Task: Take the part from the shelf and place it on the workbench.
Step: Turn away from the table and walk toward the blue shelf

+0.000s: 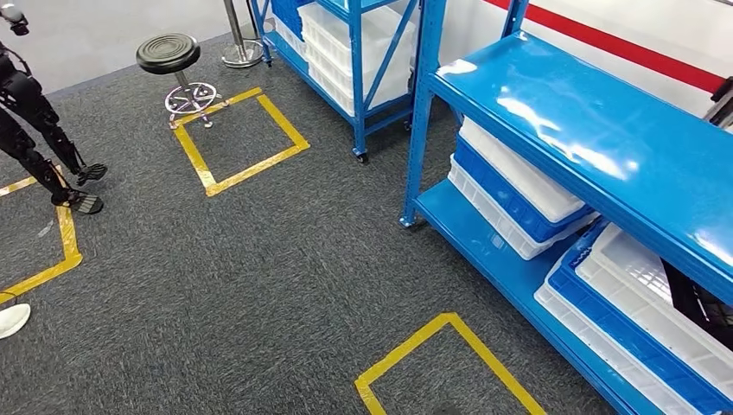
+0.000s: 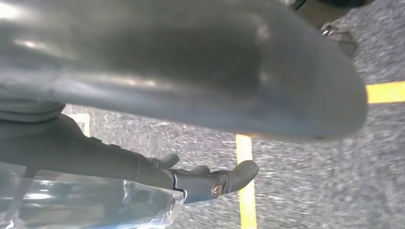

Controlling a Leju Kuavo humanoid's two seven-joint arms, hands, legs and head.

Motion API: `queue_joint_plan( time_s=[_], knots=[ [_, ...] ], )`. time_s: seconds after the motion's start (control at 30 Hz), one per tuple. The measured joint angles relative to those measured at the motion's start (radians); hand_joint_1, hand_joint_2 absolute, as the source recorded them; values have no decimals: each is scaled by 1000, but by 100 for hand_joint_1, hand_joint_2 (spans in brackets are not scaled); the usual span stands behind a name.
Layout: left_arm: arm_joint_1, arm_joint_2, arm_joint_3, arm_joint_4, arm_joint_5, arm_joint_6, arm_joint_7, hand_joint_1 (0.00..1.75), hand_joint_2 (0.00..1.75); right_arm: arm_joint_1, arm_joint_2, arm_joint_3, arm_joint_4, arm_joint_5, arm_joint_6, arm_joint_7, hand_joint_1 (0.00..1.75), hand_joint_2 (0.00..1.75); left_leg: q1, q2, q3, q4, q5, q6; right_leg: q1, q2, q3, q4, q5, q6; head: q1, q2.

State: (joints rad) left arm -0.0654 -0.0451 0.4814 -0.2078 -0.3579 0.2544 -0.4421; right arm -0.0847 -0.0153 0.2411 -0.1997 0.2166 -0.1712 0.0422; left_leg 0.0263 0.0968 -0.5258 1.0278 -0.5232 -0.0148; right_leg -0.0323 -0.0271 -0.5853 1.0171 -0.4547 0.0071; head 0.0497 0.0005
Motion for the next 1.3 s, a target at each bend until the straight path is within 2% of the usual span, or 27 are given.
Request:
queue_joint_plan(
  time_s=[0.07,0.13,0.17,0.2,0.23,0.3,0.37,0.43,0.47,0.53,0.57,0.6,0.67,0.7,0.73,0.77,0.8,0.87,0.93,0.97,1.03,1.1,1.13,1.17,1.2,1.23,1.3],
  knots=[
    [1,0,-1,0,0,0,0,0,0,-2,1,-1,0,0,0,0,0,0,4,-69,-49,108,-69,-3,2,25,-2,-1,6,-15,-2,0],
    [5,0,-1,1,0,0,1,0,0,-2,2,-1,0,0,0,0,0,0,3,-94,-116,238,-122,0,12,54,-8,-1,10,-25,-3,0],
    [7,0,-1,1,0,0,1,0,0,0,3,-1,0,0,0,-1,0,0,2,-98,-132,265,-122,5,17,69,-9,-1,12,-28,-3,0],
    [7,0,-1,1,0,0,2,0,0,2,3,-1,0,0,0,-1,0,0,0,-100,-131,254,-102,12,22,84,-10,-1,14,-30,-3,0],
    [7,0,-1,1,0,0,3,0,0,3,3,-1,0,0,0,-1,0,0,-2,-108,-107,202,-68,21,25,98,-10,-1,17,-31,-3,0],
    [6,2,-1,1,-1,0,7,0,0,3,5,-1,0,0,-1,1,0,0,-11,-150,-40,67,-5,44,30,125,-12,-1,23,-29,-3,0],
    [3,6,-1,0,-2,1,9,0,0,2,10,-1,0,1,-4,3,0,0,-20,-174,-7,-2,15,60,31,148,-16,-1,29,-21,-2,0],
    [-1,8,-1,0,-2,1,8,0,0,4,12,-2,0,2,-6,5,0,0,-26,-154,-5,-14,21,68,30,167,-26,-7,37,-7,-2,0],
    [-3,7,-1,0,-2,0,6,0,0,6,12,-2,1,2,-6,5,0,0,-26,-143,-1,-26,31,71,30,158,-31,-4,39,-3,-2,0],
    [-2,4,-1,-1,-4,-3,2,0,0,6,10,-3,1,0,-6,4,0,0,-22,-117,7,-53,51,79,35,105,-58,42,14,-5,0,0],
    [0,2,-2,-1,-5,-4,0,0,0,5,9,-4,1,-2,-7,3,0,0,-21,-101,7,-60,58,80,33,72,-81,96,-15,-10,2,0],
    [3,2,-2,-1,-5,-6,-1,0,0,4,8,-6,1,-3,-7,0,0,0,-21,-85,6,-62,60,82,30,53,-111,161,-48,-11,3,0],
    [7,1,-2,-1,-6,-9,-3,0,0,7,5,-8,1,-3,-9,-5,0,0,-20,-53,0,-61,61,79,19,40,-151,259,-88,-1,3,0],
    [8,0,-2,-1,-7,-10,-3,0,0,10,4,-9,1,-3,-10,-7,0,0,-18,-38,-1,-61,61,76,12,35,-143,256,-86,12,3,0],
    [7,-1,-2,-1,-7,-11,-4,0,0,13,2,-9,2,-2,-11,-9,0,0,-15,-24,-2,-59,59,70,6,27,-114,213,-71,26,3,0],
    [7,-2,-2,-1,-7,-12,-4,0,0,15,0,-9,2,-2,-11,-11,0,0,-14,-11,-1,-54,56,63,0,7,-68,140,-49,40,3,0],
    [7,-1,-2,-1,-8,-12,-4,0,0,14,1,-9,2,-1,-12,-12,0,0,-14,2,-2,-47,51,54,-3,-20,-26,74,-32,48,4,0],
    [6,2,-2,-2,-8,-12,-5,0,0,12,2,-9,2,-1,-13,-15,0,0,-17,22,0,-33,38,35,-3,-53,17,4,-17,42,4,0],
    [2,2,-2,-2,-8,-13,-8,0,0,12,1,-9,2,2,-16,-17,0,0,-14,38,5,-30,31,22,2,-41,15,4,-18,22,1,0],
    [-1,2,-3,-3,-9,-13,-9,0,0,13,0,-9,2,4,-17,-17,0,0,-9,35,7,-29,29,16,0,-32,14,3,-17,14,-1,0],
    [-3,2,-5,-4,-12,-15,-9,0,0,15,-1,-9,2,8,-21,-19,0,0,0,-14,-8,10,-5,5,-3,-17,12,2,-12,-1,-1,0],
    [0,2,-7,-4,-17,-16,-8,0,0,13,-1,-9,2,9,-24,-21,0,0,3,-77,-61,125,-77,1,0,-3,8,1,-9,-11,-2,0],
    [2,2,-8,-4,-18,-16,-7,0,0,12,0,-9,2,9,-25,-21,0,0,3,-89,-94,193,-108,1,4,5,6,1,-9,-14,-2,0],
    [3,2,-10,-4,-19,-17,-6,0,0,12,0,-9,2,9,-25,-22,0,0,3,-94,-121,243,-123,3,8,12,5,1,-8,-16,-2,0],
    [4,2,-11,-4,-19,-17,-6,0,0,13,0,-9,2,9,-26,-22,0,0,2,-95,-132,259,-117,7,11,19,5,1,-7,-17,-2,0],
    [4,2,-13,-4,-20,-18,-5,0,0,13,0,-9,2,10,-26,-22,0,0,2,-95,-123,235,-93,13,14,25,5,2,-7,-18,-2,0],
    [3,3,-16,-4,-20,-18,-5,0,0,13,0,-9,2,11,-26,-22,0,0,-4,-98,-61,103,-21,31,18,35,8,1,-6,-18,-2,0]
  ],
)
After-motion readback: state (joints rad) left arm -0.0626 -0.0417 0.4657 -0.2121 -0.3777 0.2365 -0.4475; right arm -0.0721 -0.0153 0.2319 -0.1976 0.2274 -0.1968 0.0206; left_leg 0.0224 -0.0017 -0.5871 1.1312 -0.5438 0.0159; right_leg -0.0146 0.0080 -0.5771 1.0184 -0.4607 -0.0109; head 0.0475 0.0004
